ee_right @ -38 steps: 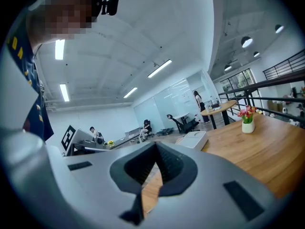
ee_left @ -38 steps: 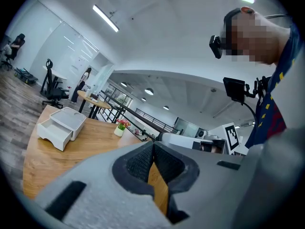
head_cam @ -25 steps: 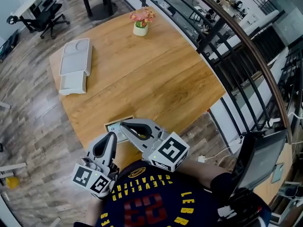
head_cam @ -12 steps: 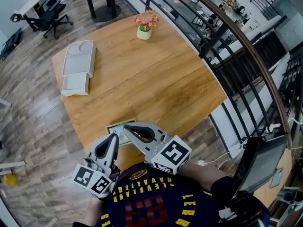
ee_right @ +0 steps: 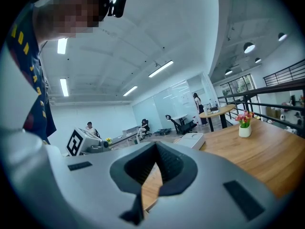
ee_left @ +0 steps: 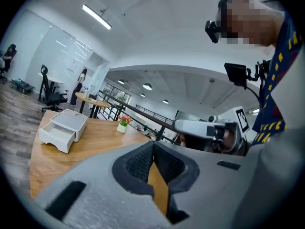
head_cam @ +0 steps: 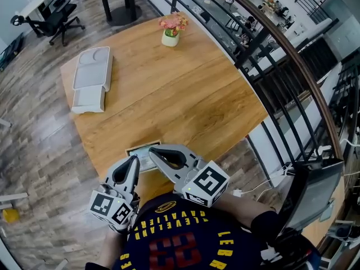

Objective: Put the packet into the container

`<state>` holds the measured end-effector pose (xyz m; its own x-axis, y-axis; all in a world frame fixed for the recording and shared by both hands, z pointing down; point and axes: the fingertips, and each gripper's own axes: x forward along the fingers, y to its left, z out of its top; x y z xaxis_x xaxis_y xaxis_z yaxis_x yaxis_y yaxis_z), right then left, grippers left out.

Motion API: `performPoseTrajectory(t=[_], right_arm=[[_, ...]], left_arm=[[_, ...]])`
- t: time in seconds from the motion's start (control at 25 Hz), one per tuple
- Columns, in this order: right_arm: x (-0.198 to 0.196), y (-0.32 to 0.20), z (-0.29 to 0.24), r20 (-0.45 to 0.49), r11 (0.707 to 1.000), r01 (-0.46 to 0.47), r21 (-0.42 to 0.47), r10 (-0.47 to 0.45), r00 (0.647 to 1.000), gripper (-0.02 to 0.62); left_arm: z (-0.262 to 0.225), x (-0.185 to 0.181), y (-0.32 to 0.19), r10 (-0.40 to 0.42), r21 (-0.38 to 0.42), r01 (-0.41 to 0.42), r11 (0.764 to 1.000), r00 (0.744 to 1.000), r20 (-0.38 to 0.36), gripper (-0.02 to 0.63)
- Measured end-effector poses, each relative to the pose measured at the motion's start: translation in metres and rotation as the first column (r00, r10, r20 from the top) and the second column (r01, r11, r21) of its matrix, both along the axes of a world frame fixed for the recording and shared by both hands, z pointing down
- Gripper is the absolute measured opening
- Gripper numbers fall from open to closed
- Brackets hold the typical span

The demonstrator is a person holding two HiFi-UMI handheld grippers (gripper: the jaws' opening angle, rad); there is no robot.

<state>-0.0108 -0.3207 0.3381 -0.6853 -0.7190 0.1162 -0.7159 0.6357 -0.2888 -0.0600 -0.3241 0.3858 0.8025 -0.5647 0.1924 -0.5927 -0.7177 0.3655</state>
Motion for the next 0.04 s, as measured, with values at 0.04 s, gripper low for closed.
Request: performPoseTrajectory(t=[0.04], right_arm=[[-0.0008, 0.0003, 0.0006, 0.001, 1.000, -0.002, -0.002, 0.002, 1.000, 0.011]], left_arm=[[0.0059, -0.0027, -0.0013, -0.003, 0.008, 0.003, 1.000, 1.000, 0.021, 0.008]])
